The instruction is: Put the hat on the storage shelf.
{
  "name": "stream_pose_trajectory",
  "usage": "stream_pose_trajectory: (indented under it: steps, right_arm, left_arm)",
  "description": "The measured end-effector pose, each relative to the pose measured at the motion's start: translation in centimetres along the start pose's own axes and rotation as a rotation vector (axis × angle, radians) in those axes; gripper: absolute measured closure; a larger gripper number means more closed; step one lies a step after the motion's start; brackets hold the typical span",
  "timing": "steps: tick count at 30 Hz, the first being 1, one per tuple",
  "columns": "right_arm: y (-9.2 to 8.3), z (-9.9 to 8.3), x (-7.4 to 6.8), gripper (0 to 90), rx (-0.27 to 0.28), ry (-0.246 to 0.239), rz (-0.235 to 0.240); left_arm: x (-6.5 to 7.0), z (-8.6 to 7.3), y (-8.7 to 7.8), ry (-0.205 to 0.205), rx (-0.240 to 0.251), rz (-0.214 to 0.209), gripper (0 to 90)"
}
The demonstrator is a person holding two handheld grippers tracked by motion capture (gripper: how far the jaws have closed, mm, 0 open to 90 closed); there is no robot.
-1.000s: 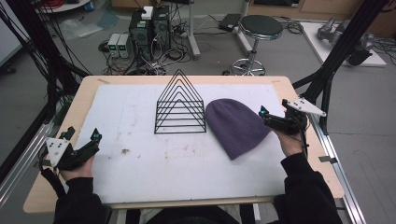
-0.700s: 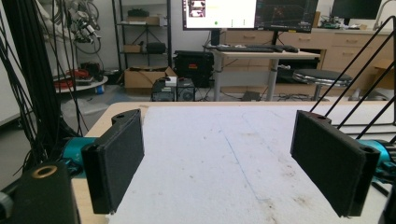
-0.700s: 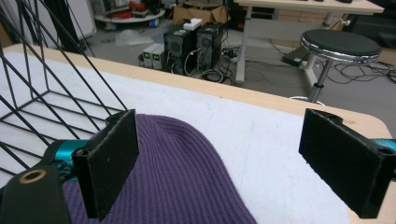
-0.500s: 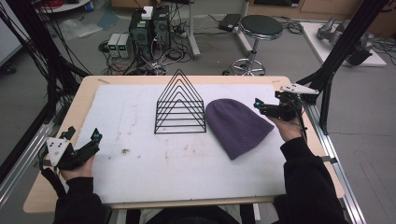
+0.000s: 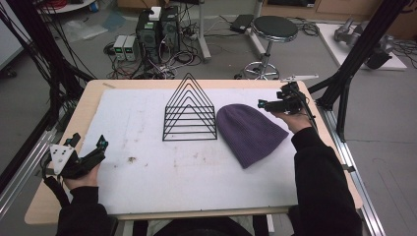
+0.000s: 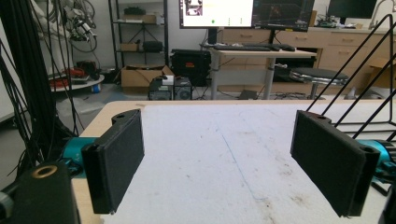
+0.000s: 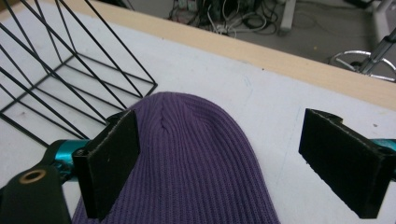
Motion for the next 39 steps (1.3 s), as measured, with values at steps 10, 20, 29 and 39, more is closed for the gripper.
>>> stream_pose_trajectory:
  steps: [10,20,29,39]
  right_arm:
    - [2.8,1.9,0.1,11.8,-0.124,-0.031,0.052]
    - [6.0,3.3,0.4,13.9,-0.219,-0.026,0.145]
    - [8.7,3.6,1.3,13.6,-0.326,-0.045,0.176]
    - [12.4,2.1,3.2,13.1,-0.407,-0.059,0.121]
  left_arm:
    - [0.0,0.0,0.0,0.002,-0.001,-0.007,17.8]
    - [0.5,0.1,-0.1,0.034,0.004,-0.016,17.8]
    - [0.5,0.0,0.0,0.034,0.001,-0.025,17.8]
    - [0.5,-0.1,0.2,0.04,-0.007,-0.033,17.8]
Point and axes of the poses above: each handheld gripper's, and its own axes: y roughly forward along the jaws, z roughly out of its top, x roughly to its right, the point moved 2 cm from there along y, roughly forward along the jaws, and after that the axes turned 7 degrees about z, right-handed, at the moved point
